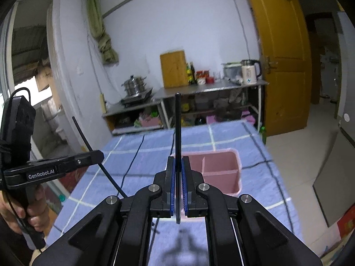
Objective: Organize utensils
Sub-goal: 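Carry the black chopstick into the pink caddy and open the right tool, then move the open right tool back over the remaining chopsticks, then close the right tool on a metal-tipped chopstick and lift it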
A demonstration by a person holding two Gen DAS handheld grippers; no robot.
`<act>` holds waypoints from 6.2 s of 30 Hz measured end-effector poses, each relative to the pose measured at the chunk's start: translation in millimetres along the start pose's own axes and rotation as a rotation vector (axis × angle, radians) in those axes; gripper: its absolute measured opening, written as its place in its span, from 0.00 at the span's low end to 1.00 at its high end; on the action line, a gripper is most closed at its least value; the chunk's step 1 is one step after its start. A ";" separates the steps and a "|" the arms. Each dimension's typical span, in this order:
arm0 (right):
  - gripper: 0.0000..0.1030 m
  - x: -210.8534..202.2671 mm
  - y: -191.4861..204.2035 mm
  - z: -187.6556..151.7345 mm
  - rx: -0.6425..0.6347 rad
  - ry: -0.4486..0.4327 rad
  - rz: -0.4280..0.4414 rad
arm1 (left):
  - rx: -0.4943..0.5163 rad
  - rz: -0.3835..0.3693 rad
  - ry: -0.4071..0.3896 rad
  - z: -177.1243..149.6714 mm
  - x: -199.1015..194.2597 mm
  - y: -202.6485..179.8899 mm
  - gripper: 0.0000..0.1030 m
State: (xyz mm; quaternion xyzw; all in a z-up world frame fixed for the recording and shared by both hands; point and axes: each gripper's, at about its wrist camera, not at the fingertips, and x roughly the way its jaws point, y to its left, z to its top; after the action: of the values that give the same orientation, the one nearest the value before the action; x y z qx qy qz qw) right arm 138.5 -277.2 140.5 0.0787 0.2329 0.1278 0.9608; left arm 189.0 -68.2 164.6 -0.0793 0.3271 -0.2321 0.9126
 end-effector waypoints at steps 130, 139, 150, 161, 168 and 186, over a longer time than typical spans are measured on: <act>0.18 136.3 117.3 -177.2 -0.113 0.402 0.238 | -0.251 0.451 0.170 -202.4 30.6 166.6 0.06; 0.09 178.6 140.0 -193.9 -0.143 0.500 0.248 | -0.297 0.436 0.161 -206.6 19.3 182.3 0.06; 0.07 198.9 148.0 -198.8 -0.172 0.540 0.189 | -0.315 0.399 0.161 -205.8 17.6 189.8 0.06; 0.07 206.5 159.9 -197.2 -0.198 0.561 0.145 | -0.224 0.407 0.231 -192.6 34.1 185.6 0.11; 0.06 212.0 161.4 -194.2 -0.203 0.566 0.148 | -0.187 0.403 0.255 -187.3 39.7 186.6 0.11; 0.05 172.8 144.5 -154.2 -0.134 0.446 0.212 | -0.177 0.367 0.147 -159.1 -2.5 164.2 0.05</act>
State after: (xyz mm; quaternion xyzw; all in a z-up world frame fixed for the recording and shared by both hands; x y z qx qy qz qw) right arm 184.6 -76.3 -38.4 0.0087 0.4204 0.2574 0.8700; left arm 147.5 78.6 -5.8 -0.0809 0.4210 -0.0377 0.9027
